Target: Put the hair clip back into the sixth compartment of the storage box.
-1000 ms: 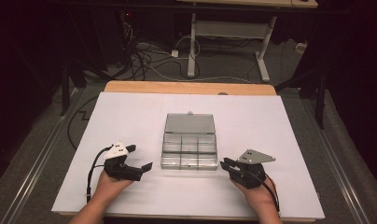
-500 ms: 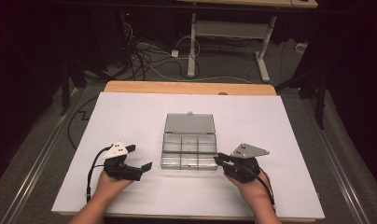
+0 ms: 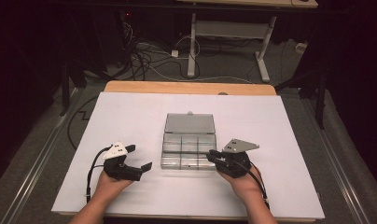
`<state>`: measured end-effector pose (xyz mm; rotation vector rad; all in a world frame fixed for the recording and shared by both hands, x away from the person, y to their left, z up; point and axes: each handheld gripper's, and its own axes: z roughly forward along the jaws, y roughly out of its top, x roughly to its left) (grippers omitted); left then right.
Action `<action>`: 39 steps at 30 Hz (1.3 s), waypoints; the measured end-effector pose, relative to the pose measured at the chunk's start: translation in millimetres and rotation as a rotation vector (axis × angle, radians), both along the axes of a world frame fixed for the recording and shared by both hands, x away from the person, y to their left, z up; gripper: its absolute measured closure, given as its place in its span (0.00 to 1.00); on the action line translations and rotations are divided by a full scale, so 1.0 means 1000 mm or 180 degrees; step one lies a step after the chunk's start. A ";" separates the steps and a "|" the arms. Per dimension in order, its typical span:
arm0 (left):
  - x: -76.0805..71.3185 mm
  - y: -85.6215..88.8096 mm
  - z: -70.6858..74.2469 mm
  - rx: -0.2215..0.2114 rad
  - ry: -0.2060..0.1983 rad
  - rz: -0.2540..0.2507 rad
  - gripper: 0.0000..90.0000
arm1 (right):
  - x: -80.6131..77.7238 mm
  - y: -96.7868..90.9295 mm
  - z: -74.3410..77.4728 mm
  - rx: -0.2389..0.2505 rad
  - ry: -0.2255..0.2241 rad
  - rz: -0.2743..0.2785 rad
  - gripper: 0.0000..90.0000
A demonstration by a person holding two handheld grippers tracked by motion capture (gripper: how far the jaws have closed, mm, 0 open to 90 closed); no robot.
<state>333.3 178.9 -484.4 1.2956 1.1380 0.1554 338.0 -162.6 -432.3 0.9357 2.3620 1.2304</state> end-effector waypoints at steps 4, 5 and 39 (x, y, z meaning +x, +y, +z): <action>0.000 0.000 0.000 -0.0017 0.0011 -0.0002 0.00 | 0.003 0.005 -0.002 -0.0021 0.0014 0.0018 0.86; 0.000 0.000 0.000 -0.0017 0.0009 -0.0004 0.00 | 0.003 0.006 -0.002 -0.0025 0.0021 0.0023 0.86; -0.001 0.002 0.001 -0.0048 0.0010 -0.0058 0.00 | 0.004 -0.006 -0.001 0.0057 0.0061 -0.0115 0.64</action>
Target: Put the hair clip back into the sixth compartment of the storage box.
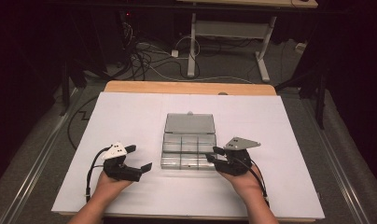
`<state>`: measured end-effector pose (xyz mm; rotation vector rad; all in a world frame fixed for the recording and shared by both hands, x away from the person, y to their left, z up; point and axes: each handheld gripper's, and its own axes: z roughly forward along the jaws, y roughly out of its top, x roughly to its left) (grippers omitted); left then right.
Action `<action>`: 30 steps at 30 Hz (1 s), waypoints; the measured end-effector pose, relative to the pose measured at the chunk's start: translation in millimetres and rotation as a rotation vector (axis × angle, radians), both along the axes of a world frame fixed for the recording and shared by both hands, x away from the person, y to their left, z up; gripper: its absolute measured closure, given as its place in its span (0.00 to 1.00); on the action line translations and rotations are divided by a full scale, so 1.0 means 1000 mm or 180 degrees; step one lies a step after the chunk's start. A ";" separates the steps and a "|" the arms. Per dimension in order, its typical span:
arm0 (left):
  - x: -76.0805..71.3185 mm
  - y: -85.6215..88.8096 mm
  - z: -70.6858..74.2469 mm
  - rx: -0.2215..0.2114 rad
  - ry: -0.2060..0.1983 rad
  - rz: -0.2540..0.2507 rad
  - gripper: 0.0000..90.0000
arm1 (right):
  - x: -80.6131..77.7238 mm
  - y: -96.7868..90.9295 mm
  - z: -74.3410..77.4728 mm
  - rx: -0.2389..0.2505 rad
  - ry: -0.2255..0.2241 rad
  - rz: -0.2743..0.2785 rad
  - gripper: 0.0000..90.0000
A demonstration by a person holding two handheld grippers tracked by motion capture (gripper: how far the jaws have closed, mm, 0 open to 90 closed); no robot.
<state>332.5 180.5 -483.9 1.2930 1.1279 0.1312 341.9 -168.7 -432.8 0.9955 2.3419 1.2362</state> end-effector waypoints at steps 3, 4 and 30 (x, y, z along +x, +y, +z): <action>0.000 0.000 0.000 0.0001 -0.0002 0.0013 0.00 | -0.006 -0.011 -0.002 0.0042 -0.0031 -0.0067 0.64; 0.000 0.000 0.000 0.0001 -0.0005 0.0020 0.00 | -0.007 -0.013 -0.002 0.0060 -0.0024 -0.0084 0.63; 0.000 0.000 0.000 -0.0007 0.0008 0.0013 0.00 | -0.036 -0.071 -0.033 0.0165 0.0066 -0.0450 0.38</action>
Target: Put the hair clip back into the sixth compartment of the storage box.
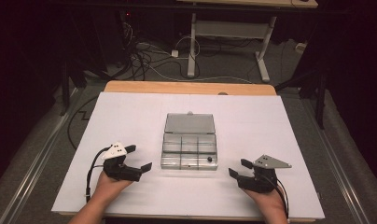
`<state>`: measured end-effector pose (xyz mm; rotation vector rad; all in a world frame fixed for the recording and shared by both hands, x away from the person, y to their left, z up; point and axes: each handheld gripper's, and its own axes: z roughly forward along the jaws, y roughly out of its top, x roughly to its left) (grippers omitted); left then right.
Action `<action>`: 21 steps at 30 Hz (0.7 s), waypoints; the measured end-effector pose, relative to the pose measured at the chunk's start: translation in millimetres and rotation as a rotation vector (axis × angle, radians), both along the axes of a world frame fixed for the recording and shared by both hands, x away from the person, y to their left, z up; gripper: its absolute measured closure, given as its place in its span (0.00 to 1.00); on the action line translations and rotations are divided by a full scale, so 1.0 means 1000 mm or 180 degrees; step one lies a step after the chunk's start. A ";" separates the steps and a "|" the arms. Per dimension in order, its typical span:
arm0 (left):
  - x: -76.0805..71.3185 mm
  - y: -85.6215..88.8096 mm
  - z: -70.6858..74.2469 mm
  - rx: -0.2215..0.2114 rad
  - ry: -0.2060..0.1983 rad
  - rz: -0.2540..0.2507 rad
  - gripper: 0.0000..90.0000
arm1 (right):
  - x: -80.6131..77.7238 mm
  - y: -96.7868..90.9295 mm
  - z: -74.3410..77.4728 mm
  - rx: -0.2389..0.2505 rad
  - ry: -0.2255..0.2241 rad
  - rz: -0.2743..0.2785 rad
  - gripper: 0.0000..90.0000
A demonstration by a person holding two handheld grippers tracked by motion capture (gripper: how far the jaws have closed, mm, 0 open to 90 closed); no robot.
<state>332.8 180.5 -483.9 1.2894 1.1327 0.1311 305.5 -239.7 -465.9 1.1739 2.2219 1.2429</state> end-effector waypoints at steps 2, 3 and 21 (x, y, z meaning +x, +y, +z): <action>0.000 0.000 0.000 0.0000 0.0000 0.0000 0.00 | 0.000 0.000 -0.001 -0.0014 -0.0022 0.0011 0.31; 0.000 0.000 0.000 0.0001 -0.0001 -0.0002 0.00 | 0.001 0.001 -0.001 -0.0001 -0.0022 0.0011 0.28; -0.001 -0.003 -0.001 0.0096 -0.0048 0.0031 0.00 | 0.003 0.013 -0.004 -0.0103 -0.0180 -0.0101 0.00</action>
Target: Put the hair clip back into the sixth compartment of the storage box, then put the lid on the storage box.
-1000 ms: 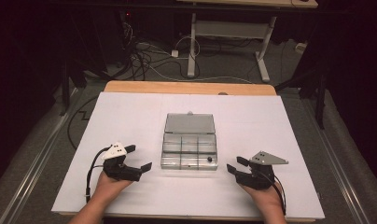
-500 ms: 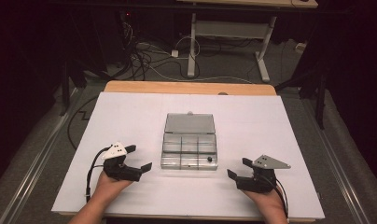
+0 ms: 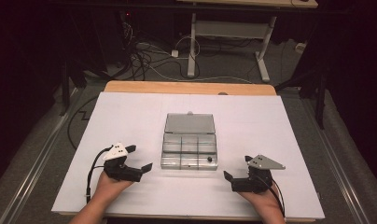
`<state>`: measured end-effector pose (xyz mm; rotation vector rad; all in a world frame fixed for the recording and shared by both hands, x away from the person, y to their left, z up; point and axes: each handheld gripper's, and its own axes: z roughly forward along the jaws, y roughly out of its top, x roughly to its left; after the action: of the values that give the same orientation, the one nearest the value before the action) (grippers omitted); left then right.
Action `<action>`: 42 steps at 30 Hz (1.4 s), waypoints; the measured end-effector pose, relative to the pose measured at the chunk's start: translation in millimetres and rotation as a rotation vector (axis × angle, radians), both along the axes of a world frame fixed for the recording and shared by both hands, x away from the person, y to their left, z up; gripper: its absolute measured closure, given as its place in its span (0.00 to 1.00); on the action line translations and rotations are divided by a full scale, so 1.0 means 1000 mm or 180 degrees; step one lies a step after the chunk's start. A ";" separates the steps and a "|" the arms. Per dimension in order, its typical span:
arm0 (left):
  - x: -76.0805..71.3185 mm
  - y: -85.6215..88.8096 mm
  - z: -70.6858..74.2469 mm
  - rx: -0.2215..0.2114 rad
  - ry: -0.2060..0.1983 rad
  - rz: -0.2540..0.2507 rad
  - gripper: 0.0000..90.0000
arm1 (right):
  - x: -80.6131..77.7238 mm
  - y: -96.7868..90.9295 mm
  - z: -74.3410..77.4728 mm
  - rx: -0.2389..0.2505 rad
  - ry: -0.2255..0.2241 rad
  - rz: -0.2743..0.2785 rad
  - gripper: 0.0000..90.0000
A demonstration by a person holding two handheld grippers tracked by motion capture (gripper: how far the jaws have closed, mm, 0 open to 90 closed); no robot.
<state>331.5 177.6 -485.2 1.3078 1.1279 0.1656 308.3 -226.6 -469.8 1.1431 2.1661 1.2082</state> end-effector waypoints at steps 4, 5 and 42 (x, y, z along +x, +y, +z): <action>-0.002 -0.001 0.000 0.0020 -0.0107 0.0159 0.00 | 0.002 0.001 0.000 0.0019 -0.0027 -0.0027 0.00; -0.002 -0.001 0.000 0.0028 -0.0115 0.0171 0.00 | 0.002 0.001 0.000 0.0019 -0.0034 -0.0033 0.00; 0.013 -0.011 0.013 -0.0005 0.0118 0.0113 0.00 | 0.020 0.007 0.011 0.0058 -0.0143 -0.0064 0.00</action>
<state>344.1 166.7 -472.5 1.2945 1.1828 0.1672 328.5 -219.5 -458.3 1.1317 2.1098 1.2355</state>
